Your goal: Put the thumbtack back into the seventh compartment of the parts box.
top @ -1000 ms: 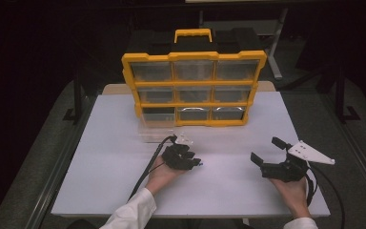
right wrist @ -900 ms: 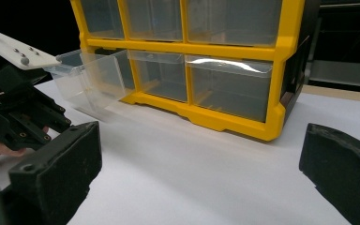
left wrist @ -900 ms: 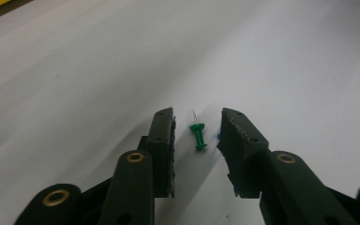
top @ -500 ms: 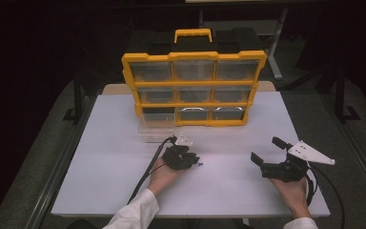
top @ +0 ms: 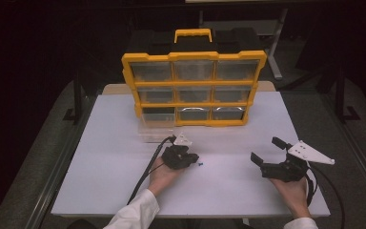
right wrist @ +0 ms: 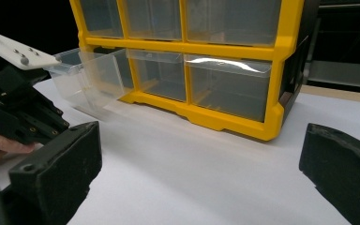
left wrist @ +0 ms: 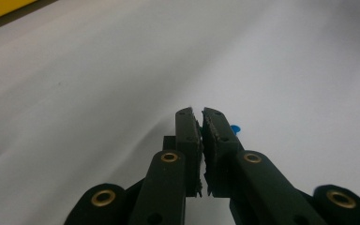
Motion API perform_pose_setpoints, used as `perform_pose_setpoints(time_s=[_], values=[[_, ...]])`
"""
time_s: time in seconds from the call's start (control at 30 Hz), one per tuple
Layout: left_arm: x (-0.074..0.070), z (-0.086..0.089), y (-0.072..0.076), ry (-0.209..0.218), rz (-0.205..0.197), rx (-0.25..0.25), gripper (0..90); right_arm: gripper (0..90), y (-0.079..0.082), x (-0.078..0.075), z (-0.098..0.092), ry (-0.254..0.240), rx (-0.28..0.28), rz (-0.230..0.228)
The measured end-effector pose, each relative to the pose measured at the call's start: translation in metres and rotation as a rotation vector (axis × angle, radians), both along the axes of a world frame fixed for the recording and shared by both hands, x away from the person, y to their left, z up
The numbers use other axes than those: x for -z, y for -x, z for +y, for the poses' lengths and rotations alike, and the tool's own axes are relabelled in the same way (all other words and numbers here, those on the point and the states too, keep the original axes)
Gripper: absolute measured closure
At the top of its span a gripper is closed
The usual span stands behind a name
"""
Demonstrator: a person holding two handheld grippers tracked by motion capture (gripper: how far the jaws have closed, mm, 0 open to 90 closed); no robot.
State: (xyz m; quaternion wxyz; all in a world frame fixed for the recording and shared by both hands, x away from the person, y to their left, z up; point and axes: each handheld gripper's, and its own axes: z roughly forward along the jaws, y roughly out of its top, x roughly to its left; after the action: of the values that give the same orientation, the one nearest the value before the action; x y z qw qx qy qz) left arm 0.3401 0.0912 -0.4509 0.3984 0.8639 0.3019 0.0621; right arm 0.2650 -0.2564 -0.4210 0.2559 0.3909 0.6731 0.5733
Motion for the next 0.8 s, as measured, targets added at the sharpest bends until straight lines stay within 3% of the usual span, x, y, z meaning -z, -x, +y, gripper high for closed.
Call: perform_pose_setpoints(time_s=[0.8], values=[[-0.024, 0.02, 0.003, 0.087, -0.042, -0.03, 85.4, 0.0, -0.001, 0.001, 0.001, 0.0, -0.008, 0.011]])
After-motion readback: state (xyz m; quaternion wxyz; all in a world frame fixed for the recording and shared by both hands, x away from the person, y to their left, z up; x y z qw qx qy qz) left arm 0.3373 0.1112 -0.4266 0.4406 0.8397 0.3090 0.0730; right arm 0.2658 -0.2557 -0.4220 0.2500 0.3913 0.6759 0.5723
